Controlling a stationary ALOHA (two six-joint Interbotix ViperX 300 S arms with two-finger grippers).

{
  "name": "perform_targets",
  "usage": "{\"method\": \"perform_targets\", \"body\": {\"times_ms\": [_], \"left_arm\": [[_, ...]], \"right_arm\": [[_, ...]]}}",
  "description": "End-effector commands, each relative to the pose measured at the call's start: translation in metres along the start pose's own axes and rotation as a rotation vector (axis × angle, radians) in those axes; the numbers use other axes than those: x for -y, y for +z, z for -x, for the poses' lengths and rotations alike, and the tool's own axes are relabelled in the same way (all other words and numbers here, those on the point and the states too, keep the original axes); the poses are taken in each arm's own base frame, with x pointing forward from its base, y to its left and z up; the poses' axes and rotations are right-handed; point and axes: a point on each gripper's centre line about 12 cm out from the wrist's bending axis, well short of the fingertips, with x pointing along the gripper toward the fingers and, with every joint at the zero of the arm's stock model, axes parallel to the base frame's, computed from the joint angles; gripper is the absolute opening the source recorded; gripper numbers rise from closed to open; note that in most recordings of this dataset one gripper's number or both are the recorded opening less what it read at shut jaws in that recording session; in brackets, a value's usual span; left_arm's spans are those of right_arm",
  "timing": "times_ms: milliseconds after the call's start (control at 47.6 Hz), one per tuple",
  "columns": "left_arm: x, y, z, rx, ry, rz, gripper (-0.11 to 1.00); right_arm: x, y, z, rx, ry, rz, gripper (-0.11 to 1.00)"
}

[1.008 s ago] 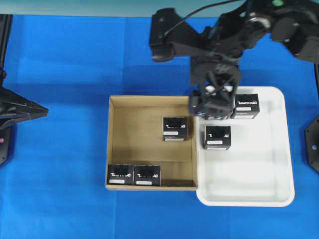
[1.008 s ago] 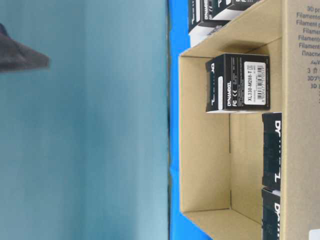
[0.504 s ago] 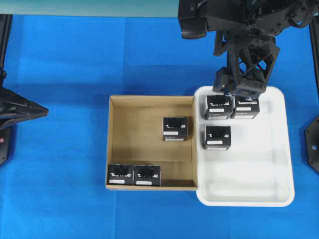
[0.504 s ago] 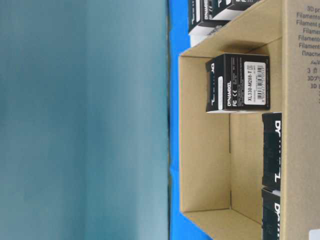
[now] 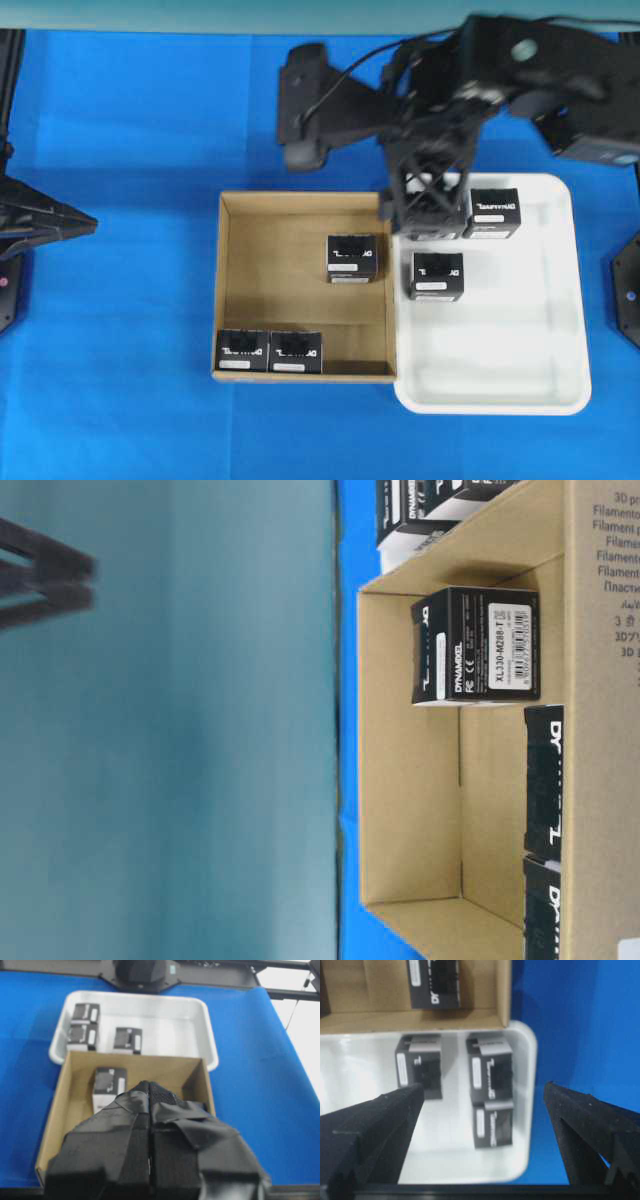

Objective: Pick the box from inside the cardboard box.

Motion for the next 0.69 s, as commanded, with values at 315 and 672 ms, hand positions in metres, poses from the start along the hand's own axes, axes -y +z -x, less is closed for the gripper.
{"method": "perform_targets", "body": {"times_ms": [315,672], "left_arm": [[0.002,0.012,0.001,0.030,-0.009,-0.001,-0.07],[0.002,0.012,0.002,0.032,-0.011,-0.004,-0.07]], "right_arm": [[-0.020,0.014,-0.073,0.052,0.067,0.009,1.00],[-0.022,0.010,-0.119,0.116,0.072,-0.014,1.00]]}}
